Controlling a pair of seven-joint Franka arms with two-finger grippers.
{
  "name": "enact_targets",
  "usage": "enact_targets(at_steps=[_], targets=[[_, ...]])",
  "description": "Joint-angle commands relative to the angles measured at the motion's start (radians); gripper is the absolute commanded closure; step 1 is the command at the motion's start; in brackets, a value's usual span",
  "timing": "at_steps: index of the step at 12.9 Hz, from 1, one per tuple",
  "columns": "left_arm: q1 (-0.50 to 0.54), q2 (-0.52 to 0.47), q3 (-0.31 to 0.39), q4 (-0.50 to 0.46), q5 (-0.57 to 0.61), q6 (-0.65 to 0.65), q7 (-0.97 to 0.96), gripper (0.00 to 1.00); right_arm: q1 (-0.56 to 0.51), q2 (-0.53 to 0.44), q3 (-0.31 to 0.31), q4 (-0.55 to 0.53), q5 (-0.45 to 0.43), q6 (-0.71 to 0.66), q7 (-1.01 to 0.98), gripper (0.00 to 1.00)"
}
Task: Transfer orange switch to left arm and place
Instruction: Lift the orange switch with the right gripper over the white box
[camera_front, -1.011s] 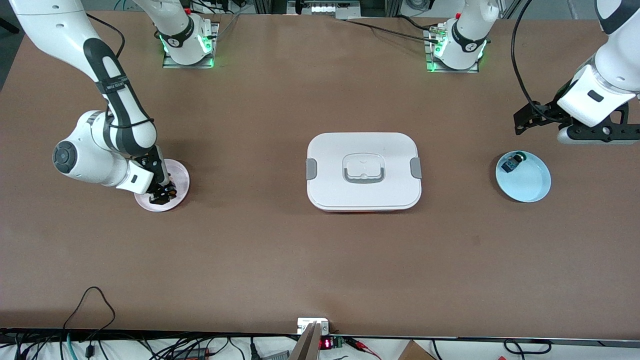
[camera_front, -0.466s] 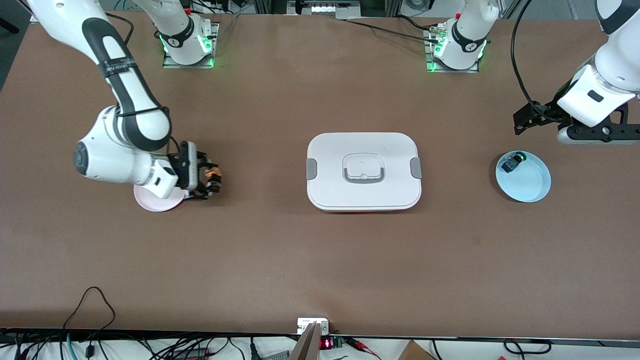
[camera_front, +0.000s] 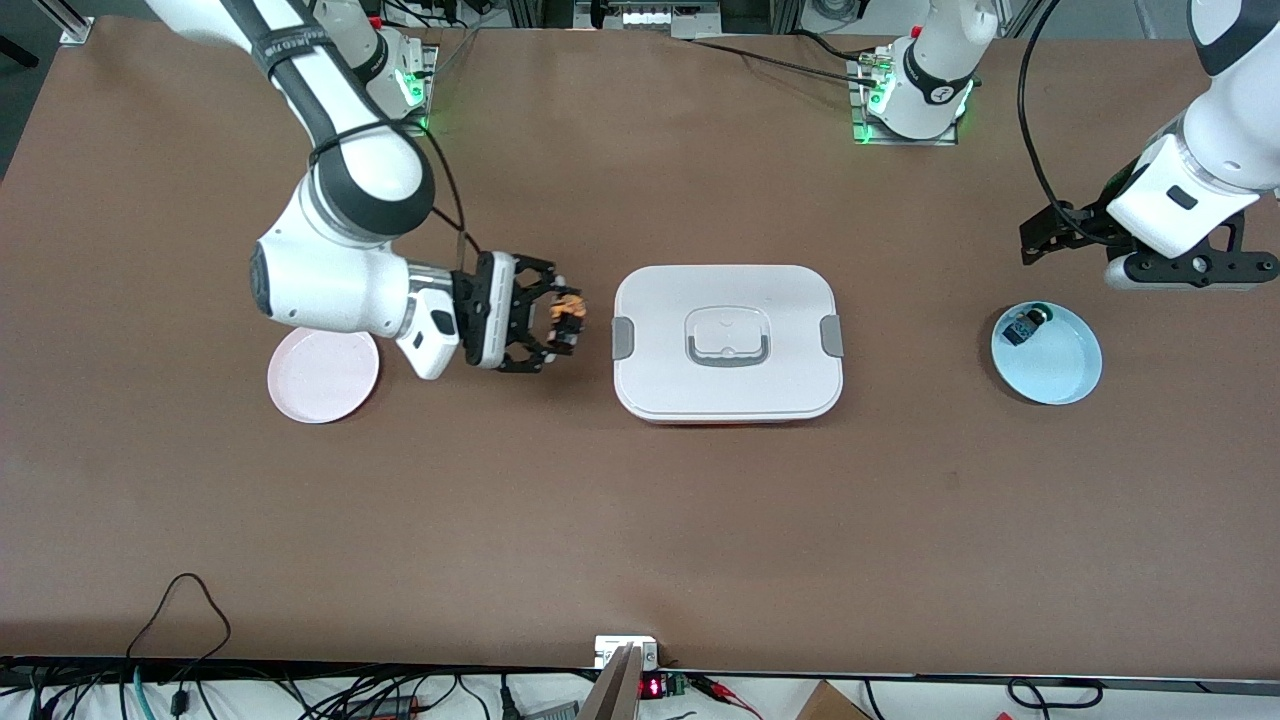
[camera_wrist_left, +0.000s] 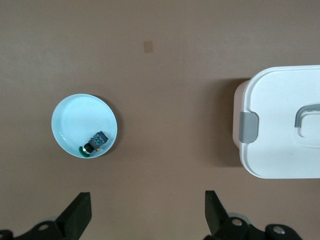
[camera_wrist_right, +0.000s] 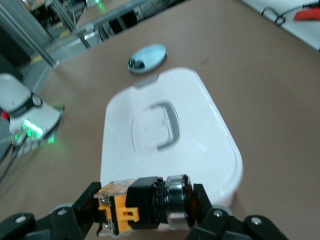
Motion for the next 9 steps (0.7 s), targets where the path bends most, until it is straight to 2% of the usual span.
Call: enact_targets(at_steps=[1,3,5,7,9], targets=[[-0.001,0.026,0.0,0.027,-0.093,-0.102,0.014,0.0,0.025,0.013,0.046,0.062,0.092,0.034,0.102,0.95],[-0.004,0.046,0.0,0.025,-0.227,-0.156,0.016,0.0,0.027,0.019,0.096,0.082,0.201,0.048,0.133,0.95],[0.028,0.069,0.008,0.02,-0.471,-0.185,0.02,0.0,0.04,0.019,0.111,0.082,0.299,0.085,0.133,0.95],[0.078,0.093,0.006,0.004,-0.72,-0.217,0.023,0.0,0.051,0.019,0.132,0.082,0.354,0.124,0.133,0.95],[0.091,0.112,0.006,-0.048,-0.929,-0.228,0.023,0.0,0.059,0.019,0.157,0.084,0.446,0.169,0.132,0.95]])
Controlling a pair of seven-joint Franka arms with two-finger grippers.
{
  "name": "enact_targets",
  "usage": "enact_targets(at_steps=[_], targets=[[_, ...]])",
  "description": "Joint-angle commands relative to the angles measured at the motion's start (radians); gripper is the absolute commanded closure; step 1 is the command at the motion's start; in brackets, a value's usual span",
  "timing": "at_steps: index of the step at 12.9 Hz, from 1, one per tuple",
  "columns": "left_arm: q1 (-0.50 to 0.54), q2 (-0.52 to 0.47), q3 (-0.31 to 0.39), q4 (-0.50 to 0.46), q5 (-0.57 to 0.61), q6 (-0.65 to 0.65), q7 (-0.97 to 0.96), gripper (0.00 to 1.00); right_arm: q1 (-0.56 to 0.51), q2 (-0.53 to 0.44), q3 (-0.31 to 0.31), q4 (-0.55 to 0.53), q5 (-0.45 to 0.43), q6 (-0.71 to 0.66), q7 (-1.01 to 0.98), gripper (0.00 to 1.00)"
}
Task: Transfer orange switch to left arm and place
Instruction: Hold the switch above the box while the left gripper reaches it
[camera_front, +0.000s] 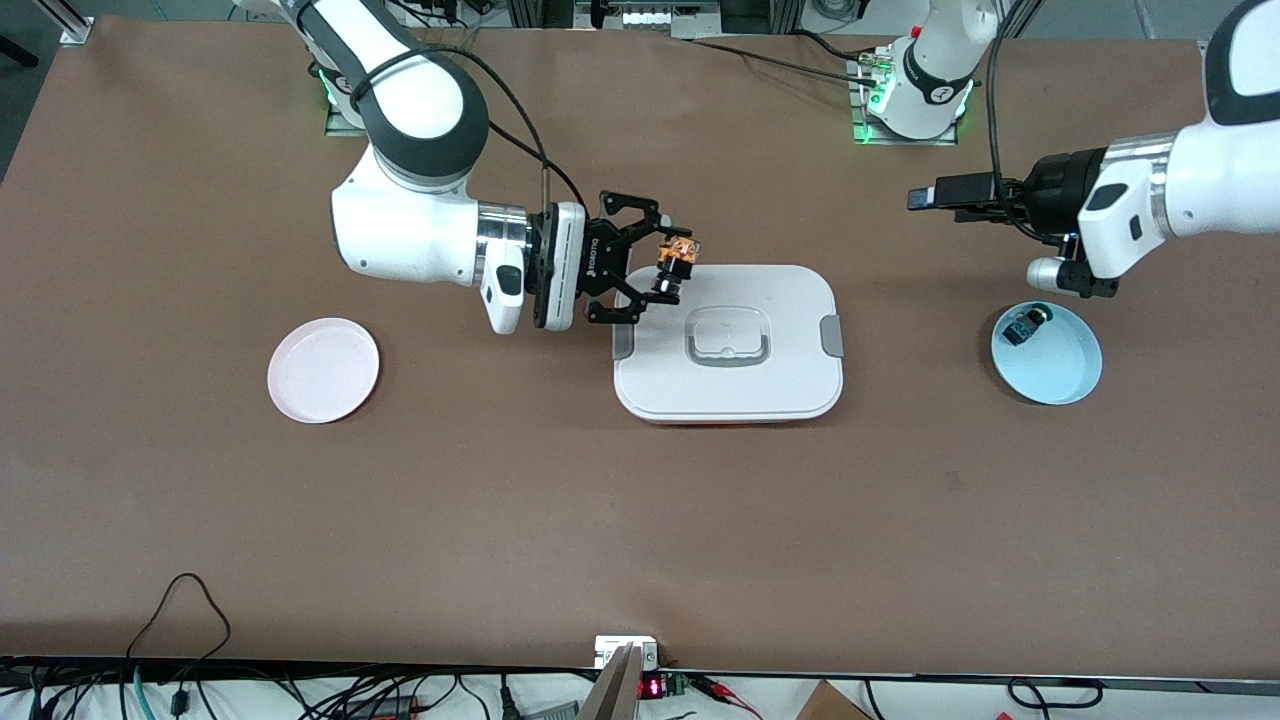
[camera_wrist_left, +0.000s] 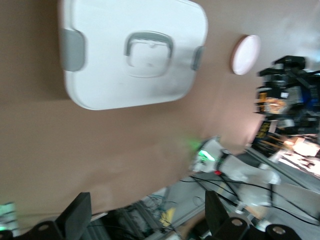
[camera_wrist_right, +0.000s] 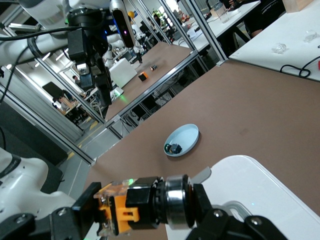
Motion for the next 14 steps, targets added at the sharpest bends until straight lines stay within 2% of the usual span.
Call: enact_targets(at_steps=[1,4,6,8,12,14], targets=[[0.017,0.023,-0.001,-0.075,-0.262,-0.013,0.021,0.0,0.012,0.011,0.035,0.03,0.104,0.055,0.013,0.95],[0.014,0.034,-0.007,-0.182,-0.508,-0.01,0.021,0.0,0.012,0.01,0.036,0.033,0.124,0.058,0.018,0.95],[0.002,0.037,-0.009,-0.257,-0.669,-0.01,0.023,0.0,0.015,0.004,0.038,0.033,0.176,0.058,0.016,0.95],[-0.008,0.072,-0.046,-0.285,-0.786,-0.005,0.034,0.0,0.017,-0.001,0.038,0.035,0.178,0.058,0.012,0.95],[-0.011,0.144,-0.145,-0.29,-0.865,0.068,0.19,0.0,0.012,-0.004,0.036,0.033,0.184,0.053,-0.013,0.95],[-0.012,0.172,-0.178,-0.285,-0.88,0.107,0.259,0.0,0.008,-0.004,0.035,0.027,0.184,0.052,-0.113,0.95]])
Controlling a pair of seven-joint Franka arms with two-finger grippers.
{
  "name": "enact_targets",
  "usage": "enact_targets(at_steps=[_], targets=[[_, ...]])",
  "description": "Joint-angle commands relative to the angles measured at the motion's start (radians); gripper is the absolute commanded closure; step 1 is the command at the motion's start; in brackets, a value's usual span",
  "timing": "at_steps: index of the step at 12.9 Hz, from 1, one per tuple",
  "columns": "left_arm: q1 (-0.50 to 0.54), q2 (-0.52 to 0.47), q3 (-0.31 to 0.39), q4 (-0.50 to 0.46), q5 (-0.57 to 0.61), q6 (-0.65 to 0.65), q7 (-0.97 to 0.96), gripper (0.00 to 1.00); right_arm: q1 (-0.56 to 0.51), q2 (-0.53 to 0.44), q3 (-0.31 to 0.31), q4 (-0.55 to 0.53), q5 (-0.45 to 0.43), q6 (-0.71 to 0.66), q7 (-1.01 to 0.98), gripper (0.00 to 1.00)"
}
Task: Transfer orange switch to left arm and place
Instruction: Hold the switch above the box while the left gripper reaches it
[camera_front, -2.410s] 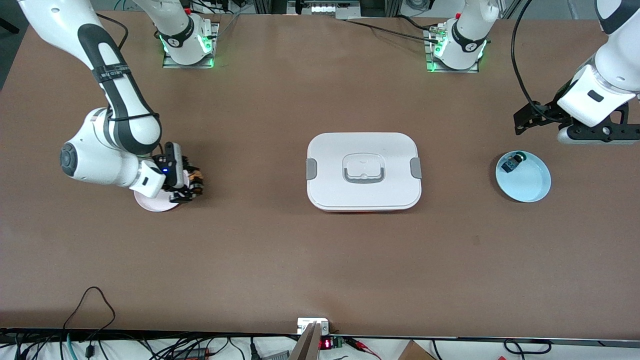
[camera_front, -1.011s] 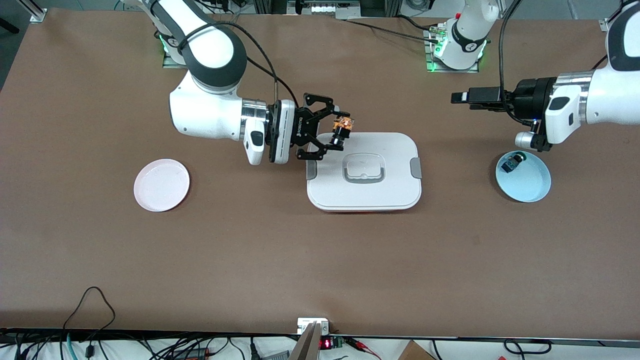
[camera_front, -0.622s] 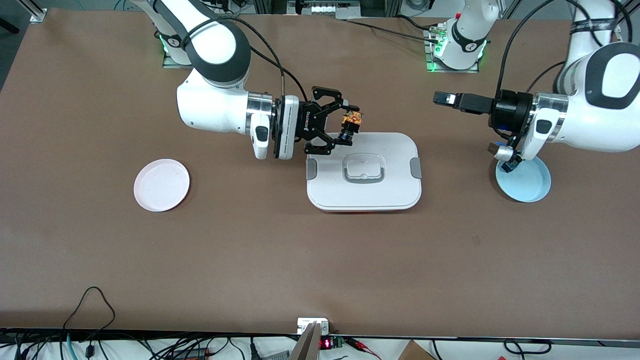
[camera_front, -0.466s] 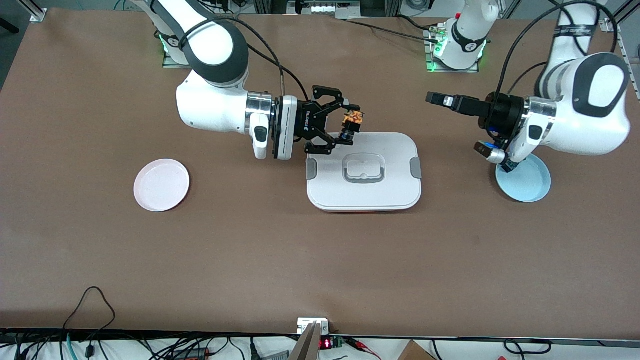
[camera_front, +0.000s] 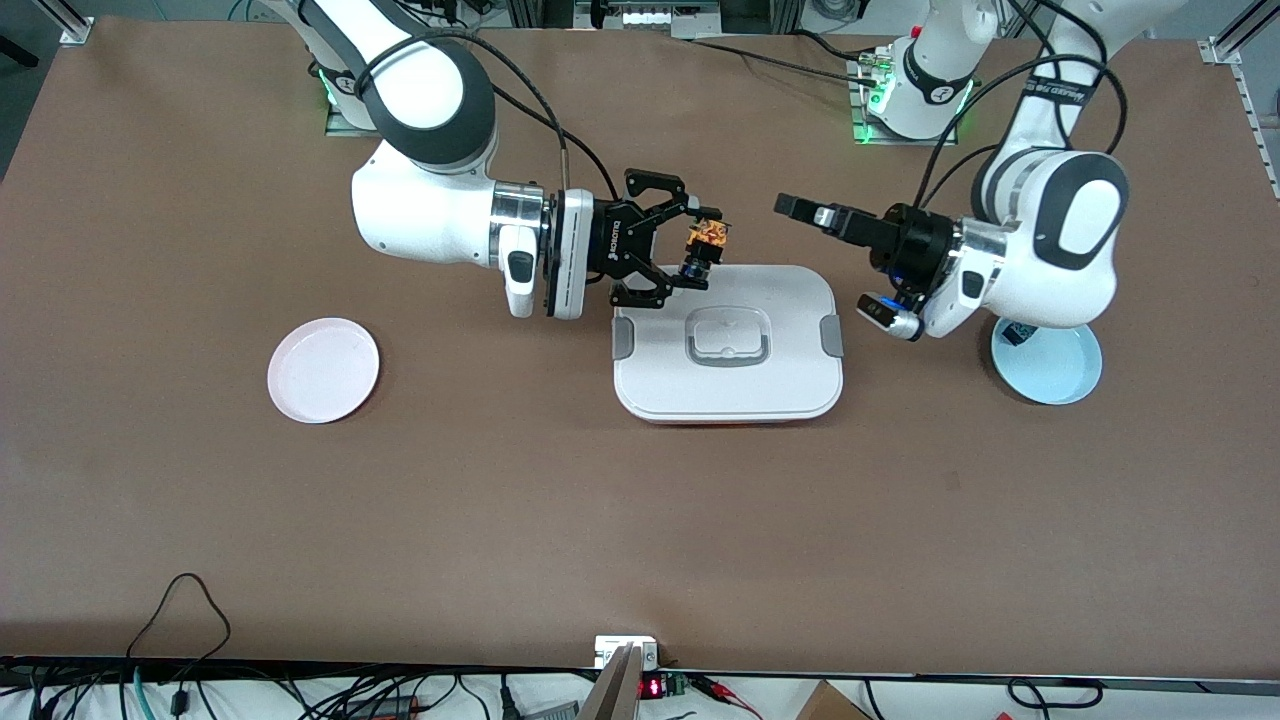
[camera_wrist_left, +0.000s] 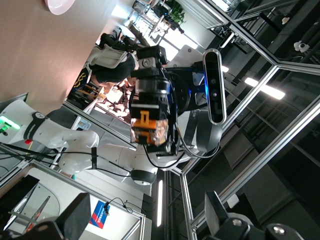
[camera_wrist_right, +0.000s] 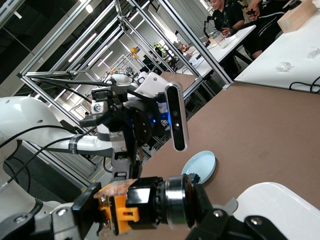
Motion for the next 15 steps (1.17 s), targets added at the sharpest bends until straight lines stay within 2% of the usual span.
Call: enact_targets(at_steps=[1,5,8,11,13,15], targets=[[0.003,0.029,-0.051,0.0,-0.077,0.053,0.098,0.0,-0.006,-0.003,0.004,0.004,0.028,0.004,-0.115,0.95],[0.002,0.083,-0.105,0.011,-0.18,0.103,0.166,0.0,-0.016,-0.015,0.001,-0.013,0.025,0.001,-0.149,0.95],[-0.001,0.126,-0.109,0.043,-0.214,0.103,0.207,0.02,-0.017,-0.015,0.001,-0.013,0.022,0.001,-0.171,0.95],[-0.03,0.156,-0.109,0.081,-0.24,0.106,0.261,0.07,-0.022,-0.015,0.001,-0.019,0.024,0.001,-0.178,0.95],[-0.072,0.161,-0.109,0.084,-0.247,0.182,0.333,0.09,-0.023,-0.015,0.001,-0.019,0.021,0.001,-0.178,0.95],[-0.093,0.172,-0.109,0.086,-0.294,0.192,0.37,0.14,-0.023,-0.016,0.001,-0.019,0.022,0.001,-0.178,0.95]])
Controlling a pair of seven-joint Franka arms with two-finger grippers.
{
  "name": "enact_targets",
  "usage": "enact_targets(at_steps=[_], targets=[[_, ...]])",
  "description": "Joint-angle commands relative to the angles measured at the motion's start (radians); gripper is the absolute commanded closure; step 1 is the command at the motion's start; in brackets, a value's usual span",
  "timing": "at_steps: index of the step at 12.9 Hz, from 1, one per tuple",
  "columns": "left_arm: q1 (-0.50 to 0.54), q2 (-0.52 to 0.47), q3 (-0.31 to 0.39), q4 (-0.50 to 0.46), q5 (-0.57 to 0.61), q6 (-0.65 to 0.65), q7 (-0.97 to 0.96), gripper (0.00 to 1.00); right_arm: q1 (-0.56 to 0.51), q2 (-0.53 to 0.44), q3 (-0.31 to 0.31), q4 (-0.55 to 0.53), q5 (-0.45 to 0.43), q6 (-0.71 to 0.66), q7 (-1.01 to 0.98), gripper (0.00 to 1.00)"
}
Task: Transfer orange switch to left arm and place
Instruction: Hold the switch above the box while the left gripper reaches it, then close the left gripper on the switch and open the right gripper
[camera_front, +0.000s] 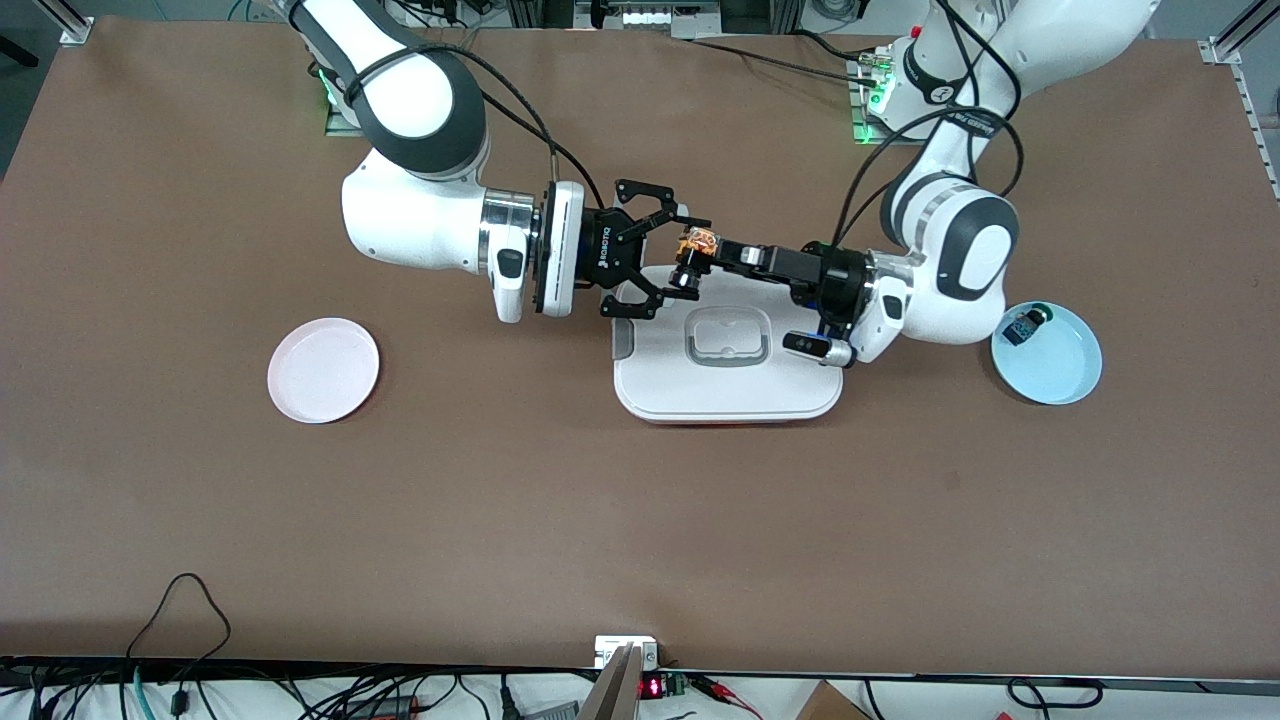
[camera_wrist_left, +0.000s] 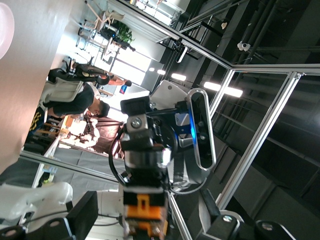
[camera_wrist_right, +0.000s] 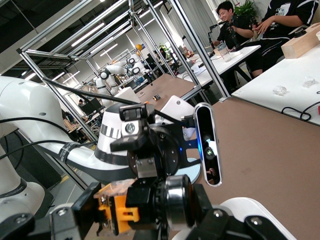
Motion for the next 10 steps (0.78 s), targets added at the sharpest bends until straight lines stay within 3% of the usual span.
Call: enact_targets(at_steps=[1,4,6,9,10], targets=[[-0.03,0.026,-0.001,0.025,-0.05,0.018,0.066,0.21,-0.01,-0.016,0.007,-0.014,0.022,0.001,-0.024,0.95],[-0.024,0.026,-0.001,0.025,-0.048,0.015,0.068,0.52,-0.008,-0.018,0.007,-0.014,0.025,0.001,-0.023,0.95],[-0.019,0.025,-0.001,0.025,-0.048,0.012,0.063,0.66,-0.008,-0.018,0.007,-0.014,0.025,0.001,-0.023,0.95],[-0.013,0.023,-0.001,0.025,-0.047,0.009,0.054,0.78,-0.008,-0.024,0.007,-0.015,0.025,0.003,-0.025,0.94],[-0.013,0.025,-0.001,0.025,-0.047,0.009,0.056,0.79,-0.008,-0.026,0.007,-0.015,0.025,0.003,-0.025,0.84]])
